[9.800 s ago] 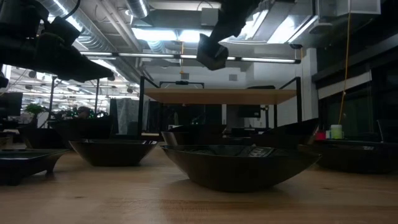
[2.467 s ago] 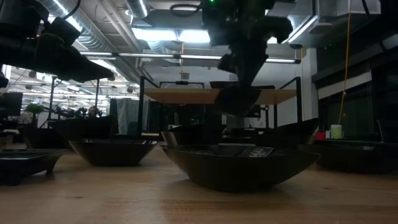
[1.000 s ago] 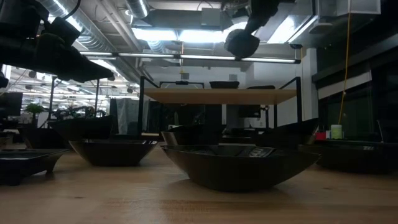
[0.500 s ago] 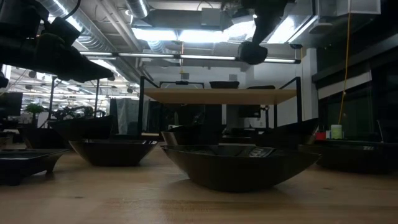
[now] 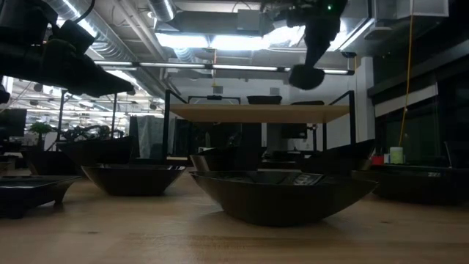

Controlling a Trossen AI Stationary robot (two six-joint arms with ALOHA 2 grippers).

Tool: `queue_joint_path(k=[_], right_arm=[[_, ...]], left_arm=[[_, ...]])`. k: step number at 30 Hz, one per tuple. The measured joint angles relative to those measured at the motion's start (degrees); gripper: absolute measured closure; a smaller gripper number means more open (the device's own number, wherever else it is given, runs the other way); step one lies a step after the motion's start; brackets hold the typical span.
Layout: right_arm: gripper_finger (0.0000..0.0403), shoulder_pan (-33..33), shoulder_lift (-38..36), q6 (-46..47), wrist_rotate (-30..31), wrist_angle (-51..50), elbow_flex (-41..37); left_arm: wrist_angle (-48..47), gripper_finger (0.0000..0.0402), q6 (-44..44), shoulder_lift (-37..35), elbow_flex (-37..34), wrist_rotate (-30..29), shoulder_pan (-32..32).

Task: Pick & Place Mini shaped plates
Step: Stack the leaf-shaped plate on top of the leaf-shaped plate on the shelf

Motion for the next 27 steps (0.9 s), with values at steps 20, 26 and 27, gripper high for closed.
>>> queue_joint_path(k=[20,26,27], right_arm=[[0.0366,-1.56,0.04,-1.41,2.63,3.01,-6.80],[0.0352,-1.73,0.04,-1.75,2.57,3.73,-6.80],[0.0349,-1.73,0.04,-1.75,2.57,3.72,-6.80]], left_arm=[[0.00,0.0297,0.00,0.00,0.00,0.00,0.00],[0.00,0.0297,0.00,0.00,0.01,0.01,-0.01],[0.00,0.0297,0.00,-0.01,0.01,0.00,-0.01]])
